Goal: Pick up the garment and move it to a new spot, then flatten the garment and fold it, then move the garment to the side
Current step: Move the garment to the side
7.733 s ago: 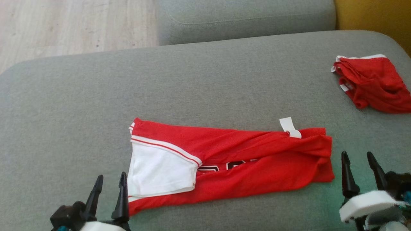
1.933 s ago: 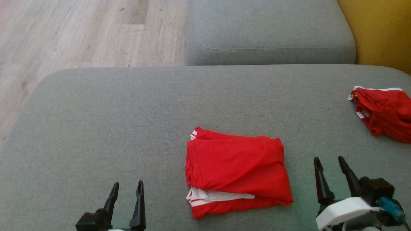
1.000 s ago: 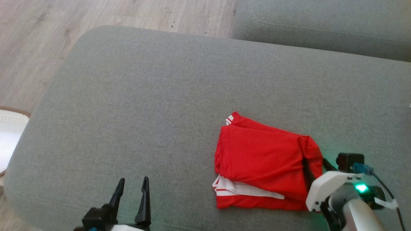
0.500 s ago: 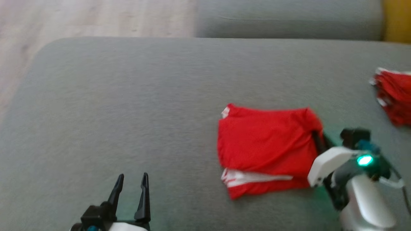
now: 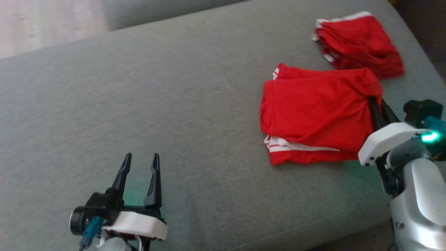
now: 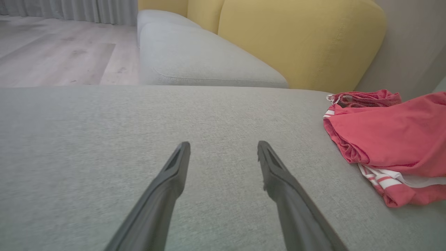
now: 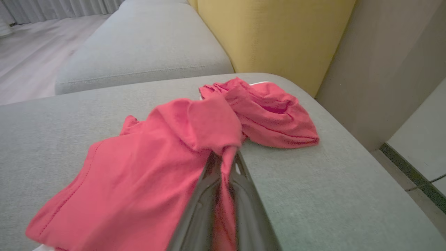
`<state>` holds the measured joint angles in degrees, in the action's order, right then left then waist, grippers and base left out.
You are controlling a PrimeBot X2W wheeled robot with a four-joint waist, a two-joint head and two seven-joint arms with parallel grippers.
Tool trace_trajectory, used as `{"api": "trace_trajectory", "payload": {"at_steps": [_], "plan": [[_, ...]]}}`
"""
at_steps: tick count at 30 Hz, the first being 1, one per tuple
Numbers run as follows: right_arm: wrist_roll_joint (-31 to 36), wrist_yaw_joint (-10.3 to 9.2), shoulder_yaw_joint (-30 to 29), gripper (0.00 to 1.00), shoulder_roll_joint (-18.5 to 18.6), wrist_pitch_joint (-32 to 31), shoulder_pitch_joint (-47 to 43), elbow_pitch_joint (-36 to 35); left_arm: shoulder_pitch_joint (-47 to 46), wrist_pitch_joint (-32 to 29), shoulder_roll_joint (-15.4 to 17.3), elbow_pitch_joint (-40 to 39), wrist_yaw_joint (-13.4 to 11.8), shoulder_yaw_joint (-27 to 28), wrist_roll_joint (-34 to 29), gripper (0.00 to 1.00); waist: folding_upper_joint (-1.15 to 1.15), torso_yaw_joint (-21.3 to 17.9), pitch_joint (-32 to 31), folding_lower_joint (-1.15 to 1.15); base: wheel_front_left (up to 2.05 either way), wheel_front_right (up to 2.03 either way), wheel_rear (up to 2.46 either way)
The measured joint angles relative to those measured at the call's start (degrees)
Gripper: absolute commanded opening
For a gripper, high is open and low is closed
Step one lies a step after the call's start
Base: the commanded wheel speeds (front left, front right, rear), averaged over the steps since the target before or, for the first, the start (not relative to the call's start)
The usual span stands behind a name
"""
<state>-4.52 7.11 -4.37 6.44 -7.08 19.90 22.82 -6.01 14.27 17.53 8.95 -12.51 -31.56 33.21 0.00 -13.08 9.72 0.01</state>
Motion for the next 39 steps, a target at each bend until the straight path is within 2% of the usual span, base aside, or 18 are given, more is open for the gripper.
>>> {"api": "trace_trajectory", "payload": {"at_steps": [7,12,16,24,25,32,39], "plan": [[0.00,0.00,-0.01,0.00,-0.04,0.01,1.10,-0.48,-0.89,-0.08,0.01,0.48,0.35,-0.26,-0.01,1.00,0.00,-3.38,2.42,0.00,0.00,0.00,0.00],[0.01,0.00,0.40,0.00,0.47,-0.38,3.43,-0.65,-0.91,-0.08,-0.01,1.24,0.40,-0.38,0.00,1.00,0.00,-1.53,2.08,-0.01,0.00,0.00,0.00],[0.07,0.00,0.56,0.00,2.54,-2.25,7.23,-0.78,-0.88,-0.08,-0.24,1.53,0.36,-0.38,0.01,1.00,0.00,1.11,1.41,-0.01,0.00,0.00,0.00],[0.55,0.00,-1.66,0.00,10.27,-8.49,12.56,0.23,-0.37,-0.05,-1.64,1.79,0.32,-0.23,0.08,1.00,0.00,8.13,0.29,-0.01,0.00,0.00,0.00],[0.55,0.00,-2.11,0.00,12.32,-10.27,12.89,0.37,-0.10,-0.05,-1.80,1.81,0.38,-0.19,0.08,1.00,0.00,9.89,0.25,-0.01,0.00,0.00,0.00],[0.26,0.00,-4.27,0.00,20.05,-13.95,16.24,2.31,0.37,0.01,-2.01,1.90,0.89,0.01,-0.01,1.00,0.00,15.01,1.87,-0.01,0.00,0.00,0.00],[3.52,0.00,-9.61,0.00,23.77,-16.22,17.70,5.35,-0.74,0.01,-2.19,1.90,0.99,0.04,-0.71,1.00,0.00,17.90,5.52,-0.01,0.00,0.00,0.00]]}}
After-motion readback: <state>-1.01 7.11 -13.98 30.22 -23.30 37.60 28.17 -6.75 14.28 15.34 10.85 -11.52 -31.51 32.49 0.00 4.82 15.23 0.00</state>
